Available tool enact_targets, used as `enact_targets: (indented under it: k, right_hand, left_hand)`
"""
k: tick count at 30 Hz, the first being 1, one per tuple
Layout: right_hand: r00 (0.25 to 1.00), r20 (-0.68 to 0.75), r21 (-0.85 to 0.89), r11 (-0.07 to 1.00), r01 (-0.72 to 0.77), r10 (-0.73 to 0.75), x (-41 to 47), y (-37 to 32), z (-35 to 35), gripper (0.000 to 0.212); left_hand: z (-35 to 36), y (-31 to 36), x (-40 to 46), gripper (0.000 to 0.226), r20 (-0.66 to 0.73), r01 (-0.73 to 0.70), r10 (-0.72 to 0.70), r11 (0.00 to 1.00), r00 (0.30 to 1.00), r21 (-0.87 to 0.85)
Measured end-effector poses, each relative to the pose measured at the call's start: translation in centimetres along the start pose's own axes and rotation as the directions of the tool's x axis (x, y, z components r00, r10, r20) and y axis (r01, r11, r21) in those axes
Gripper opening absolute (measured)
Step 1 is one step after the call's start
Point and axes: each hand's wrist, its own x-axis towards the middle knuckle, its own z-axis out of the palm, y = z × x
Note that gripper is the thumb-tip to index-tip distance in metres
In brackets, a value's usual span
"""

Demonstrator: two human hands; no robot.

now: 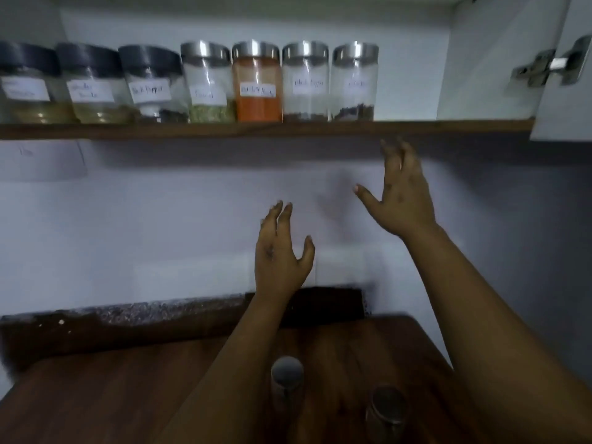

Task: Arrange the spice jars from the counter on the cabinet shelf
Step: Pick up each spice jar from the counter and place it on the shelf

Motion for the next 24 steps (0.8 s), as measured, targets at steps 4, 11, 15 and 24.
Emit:
enact_targets:
  k: [4, 11, 15, 24]
  right_hand:
    - [0.952, 0.254, 0.13, 0.969, -0.21, 0.172, -11.3, 0.6, 5.7, 0.089]
    - [0.704, 0.623, -0.139, 0.933, -0.332, 0.343, -28.6, 1.2, 11.4, 0.085]
    - [0.583, 0.688, -0.304, 0.901, -0.309, 0.432, -32.5, 2.7, 11.5, 0.104]
    - [0.366, 0.732, -0.422, 0.805, -0.418, 0.574, -35.7, 6.2, 12.1, 0.087]
  left_hand:
    - [-0.4, -2.9, -7.3, 0.062, 0.156, 0.11, -0.114, 0.993, 0.981, 0.032]
    - [-0.8, -6.7, -19.8, 0.068, 0.48, 0.372, -0.374, 0.922, 0.794, 0.105]
    - [-1.1, -7.2, -24.2, 0.07, 0.576, 0.375, -0.409, 0.909, 0.708, 0.184]
    - [-0.2, -7.0, -26.6, 0.056, 0.649, 0.389, -0.432, 0.894, 0.626, 0.221]
